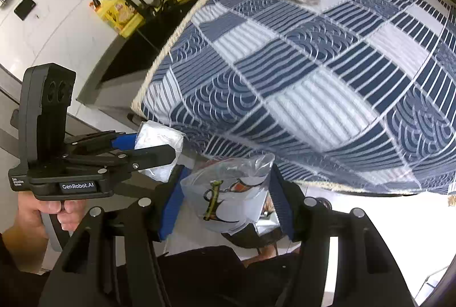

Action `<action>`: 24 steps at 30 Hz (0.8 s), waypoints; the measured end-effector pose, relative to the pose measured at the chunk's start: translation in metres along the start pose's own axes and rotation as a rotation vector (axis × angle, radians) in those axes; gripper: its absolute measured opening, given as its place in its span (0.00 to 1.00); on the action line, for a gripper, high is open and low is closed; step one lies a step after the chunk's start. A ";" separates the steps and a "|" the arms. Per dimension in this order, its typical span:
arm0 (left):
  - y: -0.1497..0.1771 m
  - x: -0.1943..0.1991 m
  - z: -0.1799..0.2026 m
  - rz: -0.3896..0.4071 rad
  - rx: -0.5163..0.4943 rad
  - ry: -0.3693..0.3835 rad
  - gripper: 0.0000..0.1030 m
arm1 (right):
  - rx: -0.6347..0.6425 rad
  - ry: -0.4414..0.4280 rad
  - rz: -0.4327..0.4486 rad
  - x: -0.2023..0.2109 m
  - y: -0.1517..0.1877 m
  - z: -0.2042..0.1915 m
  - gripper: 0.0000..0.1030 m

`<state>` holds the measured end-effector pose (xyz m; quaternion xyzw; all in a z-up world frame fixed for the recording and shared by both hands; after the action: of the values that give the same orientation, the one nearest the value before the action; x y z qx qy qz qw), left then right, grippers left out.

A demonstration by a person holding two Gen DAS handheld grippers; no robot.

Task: Collect trash
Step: 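Carry both held bags down into the black bin and open both tools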

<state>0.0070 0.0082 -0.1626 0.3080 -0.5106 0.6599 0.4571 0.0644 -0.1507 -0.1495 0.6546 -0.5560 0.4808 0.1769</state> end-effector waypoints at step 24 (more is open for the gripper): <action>0.077 -0.079 -0.039 -0.219 0.113 0.017 0.50 | -0.150 0.002 -0.177 -0.080 0.046 0.036 0.56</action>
<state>-0.0304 0.0176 -0.2729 0.3817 -0.4321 0.6363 0.5125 0.0455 -0.1488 -0.2464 0.6857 -0.5301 0.4209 0.2675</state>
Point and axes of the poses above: each gripper's, at about its wrist camera, not at the fingertips, and x roughly against the way its jaws point, z to its right, y to its underside, the point moved 3 cm from there along -x, roughly the way its jaws point, and after that the axes turned 11 degrees about -x, right-handed, at the moved point
